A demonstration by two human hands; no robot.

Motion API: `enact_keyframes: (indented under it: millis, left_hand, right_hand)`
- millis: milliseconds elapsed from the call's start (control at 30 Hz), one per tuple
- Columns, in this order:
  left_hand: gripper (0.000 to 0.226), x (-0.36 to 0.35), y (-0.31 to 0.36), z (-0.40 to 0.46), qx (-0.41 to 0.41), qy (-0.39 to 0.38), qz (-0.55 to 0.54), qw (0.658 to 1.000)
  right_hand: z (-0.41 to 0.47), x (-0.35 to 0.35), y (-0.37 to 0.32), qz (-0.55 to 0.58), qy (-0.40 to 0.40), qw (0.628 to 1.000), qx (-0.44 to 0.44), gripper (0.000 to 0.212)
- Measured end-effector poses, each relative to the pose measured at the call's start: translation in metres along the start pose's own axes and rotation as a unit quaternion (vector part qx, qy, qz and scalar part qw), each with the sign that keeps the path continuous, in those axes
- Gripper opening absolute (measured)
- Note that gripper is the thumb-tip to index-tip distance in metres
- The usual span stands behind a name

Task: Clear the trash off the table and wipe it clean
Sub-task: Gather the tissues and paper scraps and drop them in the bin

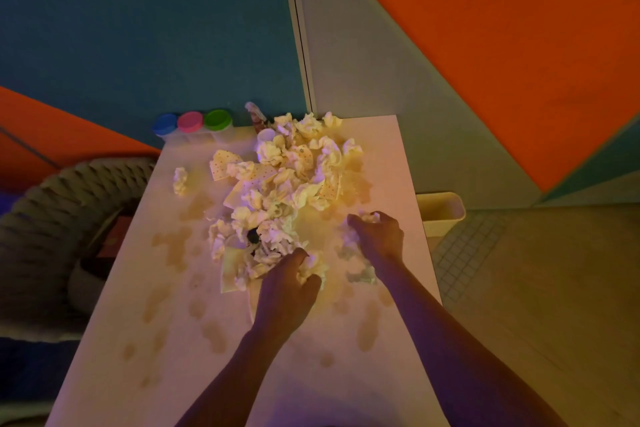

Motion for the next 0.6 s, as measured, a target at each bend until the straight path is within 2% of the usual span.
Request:
enact_keyframes:
  millis: [133,233,433,600]
  left_hand:
    - [0.033,0.003,-0.004,-0.012,0.025,-0.008,-0.025,0.999]
    - [0.029,0.002,-0.013,-0.017,0.042,-0.023,-0.031,0.998]
    - [0.040,-0.004,-0.009,-0.012,0.032,-0.065,-0.023,0.997]
    - [0.046,0.003,-0.001,0.012,-0.002,-0.050,-0.034,0.998]
  right_hand:
    - [-0.008,-0.011,0.002,0.141,-0.003,0.985,-0.098,0.012]
    - [-0.012,-0.017,-0.004,0.215,0.019,0.967,-0.132,0.015]
    - [-0.029,-0.037,0.001,0.242,-0.004,0.952,-0.185,0.013]
    - [-0.046,-0.050,0.007,0.246,-0.017,0.952,-0.184,0.019]
Point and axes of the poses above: each hand's wrist, its own z-axis towards the middle knuckle, its own x-axis out of the back of the hand, y = z × x, the point moved 10 cm from there along z, towards the middle knuckle, and after that the axes turned 15 degrees about y, right-handed, at the moved point
